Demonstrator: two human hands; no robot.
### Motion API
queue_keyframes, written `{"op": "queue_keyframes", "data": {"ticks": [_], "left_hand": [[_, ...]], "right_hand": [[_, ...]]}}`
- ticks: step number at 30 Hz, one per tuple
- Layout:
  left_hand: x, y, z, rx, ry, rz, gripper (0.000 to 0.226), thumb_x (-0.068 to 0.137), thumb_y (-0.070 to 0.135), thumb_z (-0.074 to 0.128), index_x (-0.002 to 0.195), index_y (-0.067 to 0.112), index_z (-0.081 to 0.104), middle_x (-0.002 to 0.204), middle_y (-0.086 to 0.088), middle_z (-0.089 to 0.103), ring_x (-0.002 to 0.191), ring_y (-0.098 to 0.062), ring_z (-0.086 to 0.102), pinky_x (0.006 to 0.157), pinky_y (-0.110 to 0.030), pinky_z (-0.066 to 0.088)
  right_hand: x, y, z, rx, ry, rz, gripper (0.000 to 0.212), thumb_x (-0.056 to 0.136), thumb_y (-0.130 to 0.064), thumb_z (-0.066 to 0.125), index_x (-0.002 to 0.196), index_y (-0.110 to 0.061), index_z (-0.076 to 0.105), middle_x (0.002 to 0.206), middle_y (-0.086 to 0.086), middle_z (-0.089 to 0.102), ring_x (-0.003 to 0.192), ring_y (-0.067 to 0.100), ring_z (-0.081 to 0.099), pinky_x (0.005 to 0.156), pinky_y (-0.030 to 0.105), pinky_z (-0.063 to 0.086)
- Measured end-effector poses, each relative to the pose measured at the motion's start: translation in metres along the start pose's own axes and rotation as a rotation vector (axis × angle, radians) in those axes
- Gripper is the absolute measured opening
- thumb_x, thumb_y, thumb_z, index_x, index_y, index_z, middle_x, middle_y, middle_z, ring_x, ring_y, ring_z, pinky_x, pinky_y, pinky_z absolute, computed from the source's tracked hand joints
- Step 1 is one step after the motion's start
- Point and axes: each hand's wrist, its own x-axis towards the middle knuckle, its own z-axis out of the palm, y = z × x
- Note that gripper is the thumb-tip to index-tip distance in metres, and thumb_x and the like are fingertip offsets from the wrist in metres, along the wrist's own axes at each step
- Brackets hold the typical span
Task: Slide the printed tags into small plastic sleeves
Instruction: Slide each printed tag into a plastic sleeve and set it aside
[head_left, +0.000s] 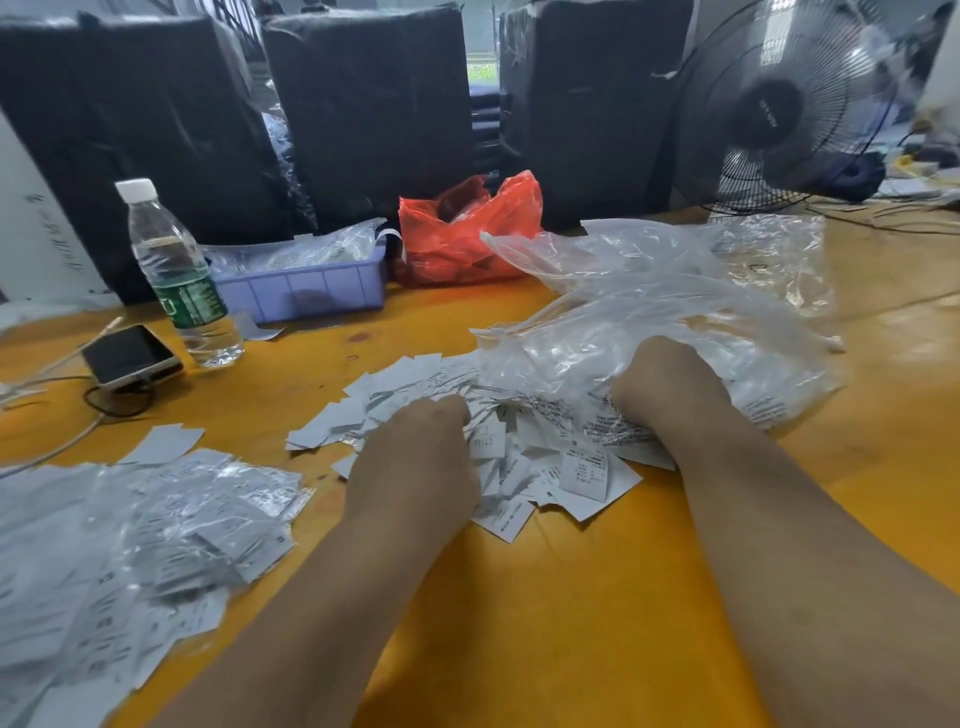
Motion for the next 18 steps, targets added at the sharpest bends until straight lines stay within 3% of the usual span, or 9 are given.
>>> {"op": "queue_keyframes", "data": {"ticks": [4, 10, 14, 18], "left_hand": [[-0.007, -0.004, -0.001, -0.145, 0.044, 0.035, 0.029, 0.089, 0.007, 0.055, 0.112, 0.022, 0.063, 0.101, 0.003, 0.065, 0.093, -0.019, 0.06, 0.079, -0.038, 0.054], [-0.021, -0.016, -0.002, -0.311, 0.012, 0.113, 0.037, 0.088, 0.002, 0.06, 0.114, 0.028, 0.063, 0.104, 0.014, 0.059, 0.092, 0.0, 0.057, 0.072, -0.013, 0.045], [-0.035, -0.022, -0.005, -0.447, 0.075, 0.136, 0.037, 0.087, 0.0, 0.059, 0.105, 0.031, 0.066, 0.092, 0.023, 0.06, 0.093, 0.012, 0.055, 0.069, -0.002, 0.042], [-0.033, -0.027, -0.013, -0.689, 0.123, 0.057, 0.032, 0.087, 0.004, 0.062, 0.094, 0.034, 0.066, 0.084, 0.019, 0.066, 0.079, 0.002, 0.063, 0.055, -0.01, 0.048]], "right_hand": [[-0.003, -0.004, -0.006, 0.032, 0.045, -0.022, 0.015, 0.082, -0.008, 0.059, 0.069, -0.011, 0.054, 0.069, 0.006, 0.055, 0.058, 0.021, 0.05, 0.046, 0.024, 0.03], [-0.016, -0.01, -0.021, 0.101, 0.127, -0.116, 0.008, 0.08, -0.005, 0.057, 0.073, -0.009, 0.059, 0.07, 0.008, 0.057, 0.058, 0.02, 0.05, 0.048, 0.023, 0.031], [-0.023, -0.012, -0.03, 0.145, 0.216, -0.172, 0.011, 0.081, -0.004, 0.054, 0.085, -0.006, 0.064, 0.076, 0.009, 0.06, 0.061, 0.021, 0.051, 0.054, 0.026, 0.039], [-0.027, -0.019, -0.036, 0.283, 0.288, -0.283, 0.014, 0.085, -0.007, 0.051, 0.09, -0.008, 0.063, 0.084, 0.008, 0.061, 0.077, 0.024, 0.055, 0.059, 0.027, 0.041]]}}
